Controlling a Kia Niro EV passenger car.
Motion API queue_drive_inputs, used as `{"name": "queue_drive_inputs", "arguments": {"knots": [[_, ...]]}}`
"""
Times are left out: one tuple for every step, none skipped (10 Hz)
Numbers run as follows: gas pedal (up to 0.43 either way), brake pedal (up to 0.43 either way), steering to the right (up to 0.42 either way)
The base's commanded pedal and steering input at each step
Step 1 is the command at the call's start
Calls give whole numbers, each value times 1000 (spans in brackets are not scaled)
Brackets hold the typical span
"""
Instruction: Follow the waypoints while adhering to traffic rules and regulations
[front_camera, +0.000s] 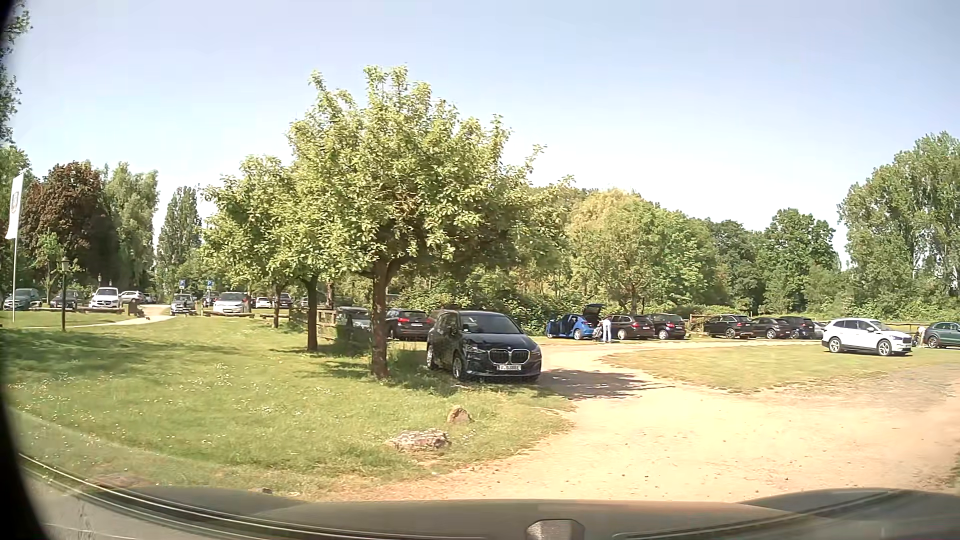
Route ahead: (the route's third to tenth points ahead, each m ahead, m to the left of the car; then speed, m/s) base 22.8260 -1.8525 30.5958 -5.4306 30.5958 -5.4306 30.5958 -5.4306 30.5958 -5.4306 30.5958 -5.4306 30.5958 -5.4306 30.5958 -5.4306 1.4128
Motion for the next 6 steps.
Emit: {"name": "queue_drive_inputs", "arguments": {"knots": [[0, 30, 669], [0, 30, 661], [0, 30, 656], [0, 30, 654], [0, 30, 648], [0, 30, 639]]}}
